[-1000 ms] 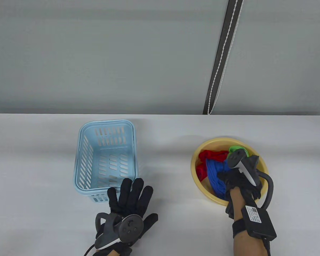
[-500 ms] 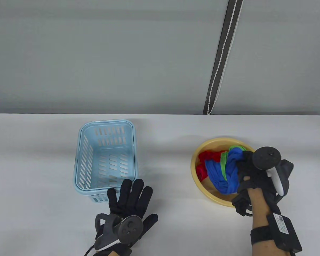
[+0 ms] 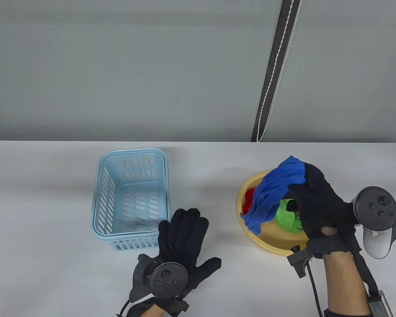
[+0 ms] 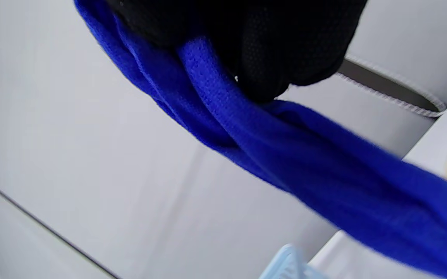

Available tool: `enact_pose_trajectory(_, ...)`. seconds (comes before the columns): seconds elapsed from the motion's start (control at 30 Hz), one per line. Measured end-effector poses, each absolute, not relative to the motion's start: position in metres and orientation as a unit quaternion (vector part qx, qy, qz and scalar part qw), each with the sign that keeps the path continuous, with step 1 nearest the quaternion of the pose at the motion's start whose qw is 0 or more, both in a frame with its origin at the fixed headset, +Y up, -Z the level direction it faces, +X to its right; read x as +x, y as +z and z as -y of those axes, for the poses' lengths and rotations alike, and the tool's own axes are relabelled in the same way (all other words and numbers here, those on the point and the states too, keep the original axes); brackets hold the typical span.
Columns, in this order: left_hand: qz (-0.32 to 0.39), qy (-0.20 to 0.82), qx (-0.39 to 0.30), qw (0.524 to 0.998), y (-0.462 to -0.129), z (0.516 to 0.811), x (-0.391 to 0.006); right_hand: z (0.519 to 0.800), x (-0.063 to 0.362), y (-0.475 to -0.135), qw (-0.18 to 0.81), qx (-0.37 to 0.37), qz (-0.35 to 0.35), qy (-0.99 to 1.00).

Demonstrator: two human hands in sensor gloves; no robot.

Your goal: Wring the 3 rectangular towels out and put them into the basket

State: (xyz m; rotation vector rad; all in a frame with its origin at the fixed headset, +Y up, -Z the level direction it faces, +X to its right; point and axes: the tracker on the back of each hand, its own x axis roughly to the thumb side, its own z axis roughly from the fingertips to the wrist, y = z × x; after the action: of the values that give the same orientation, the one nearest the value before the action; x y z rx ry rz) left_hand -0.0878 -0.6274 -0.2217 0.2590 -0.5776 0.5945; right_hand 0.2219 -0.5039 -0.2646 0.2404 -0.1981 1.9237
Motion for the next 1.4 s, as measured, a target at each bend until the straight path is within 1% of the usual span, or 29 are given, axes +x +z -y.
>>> enact_pose_trajectory(0.1, 0.282, 0.368, 0.116, 0.878, -0.23, 0.623, -0.081, 0.502, 0.201, -0.26, 0.584, 0.142, 0.069, 0.796)
enact_pose_trajectory(0.2, 0.284, 0.433, 0.104, 0.849, -0.238, 0.625, -0.082, 0.504, 0.185, -0.258, 0.609, 0.174, 0.05, 0.772)
enact_pose_trajectory(0.27, 0.282, 0.463, 0.089, 0.836, -0.243, 0.628, -0.085, 0.508, 0.175, -0.258, 0.623, 0.191, 0.036, 0.758)
enact_pose_trajectory(0.3, 0.282, 0.474, 0.081, 0.83, -0.245, 0.63, -0.088, 0.512, 0.167, -0.259, 0.631, 0.203, 0.017, 0.748)
enact_pose_trajectory(0.4, 0.27, 0.466, 0.075, 0.839, -0.25, 0.639, -0.096, 0.527, 0.148, -0.264, 0.65, 0.233, -0.029, 0.723)
enact_pose_trajectory(0.47, 0.26, 0.462, 0.068, 0.845, -0.254, 0.647, -0.102, 0.539, 0.136, -0.267, 0.661, 0.264, -0.065, 0.699)
enact_pose_trajectory(0.5, 0.258, 0.461, 0.064, 0.847, -0.256, 0.649, -0.103, 0.541, 0.134, -0.267, 0.664, 0.27, -0.071, 0.693)
enact_pose_trajectory(0.53, 0.258, 0.463, 0.047, 0.847, -0.258, 0.653, -0.105, 0.548, 0.128, -0.267, 0.675, 0.299, -0.083, 0.669)
enact_pose_trajectory(0.57, 0.253, 0.468, 0.039, 0.846, -0.259, 0.657, -0.106, 0.553, 0.125, -0.268, 0.679, 0.323, -0.086, 0.653)
enact_pose_trajectory(0.63, 0.236, 0.478, 0.051, 0.845, -0.262, 0.662, -0.108, 0.567, 0.124, -0.267, 0.701, 0.34, -0.09, 0.621)
enact_pose_trajectory(0.67, 0.234, 0.481, 0.046, 0.844, -0.263, 0.663, -0.109, 0.571, 0.125, -0.267, 0.707, 0.343, -0.09, 0.612)
enact_pose_trajectory(0.77, 0.225, 0.502, 0.05, 0.834, -0.264, 0.666, -0.113, 0.587, 0.139, -0.268, 0.728, 0.359, -0.089, 0.577)
enact_pose_trajectory(0.83, 0.211, 0.531, 0.055, 0.819, -0.265, 0.667, -0.119, 0.604, 0.155, -0.27, 0.754, 0.354, -0.085, 0.547)
enact_pose_trajectory(0.9, 0.197, 0.578, 0.059, 0.789, -0.266, 0.668, -0.126, 0.621, 0.169, -0.273, 0.771, 0.339, -0.082, 0.532)
enact_pose_trajectory(1.0, 0.185, 0.641, 0.075, 0.741, -0.267, 0.665, -0.135, 0.656, 0.187, -0.28, 0.789, 0.295, -0.082, 0.533)
enact_pose_trajectory(1.1, 0.185, 0.656, 0.091, 0.726, -0.265, 0.66, -0.137, 0.689, 0.194, -0.286, 0.792, 0.259, -0.105, 0.543)
enact_pose_trajectory(1.17, 0.186, 0.644, 0.1, 0.735, -0.263, 0.658, -0.138, 0.701, 0.193, -0.288, 0.789, 0.236, -0.12, 0.554)
enact_pose_trajectory(1.23, 0.171, 0.619, 0.122, 0.757, -0.26, 0.657, -0.14, 0.705, 0.192, -0.287, 0.769, 0.194, -0.109, 0.599)
enact_pose_trajectory(1.3, 0.148, 0.604, 0.141, 0.771, -0.257, 0.657, -0.144, 0.704, 0.196, -0.284, 0.739, 0.16, -0.072, 0.651)
enact_pose_trajectory(1.37, 0.135, 0.568, 0.163, 0.795, -0.255, 0.655, -0.148, 0.701, 0.208, -0.278, 0.726, 0.108, -0.009, 0.679)
enact_pose_trajectory(1.4, 0.132, 0.546, 0.172, 0.809, -0.254, 0.654, -0.149, 0.698, 0.212, -0.276, 0.719, 0.107, 0.01, 0.686)
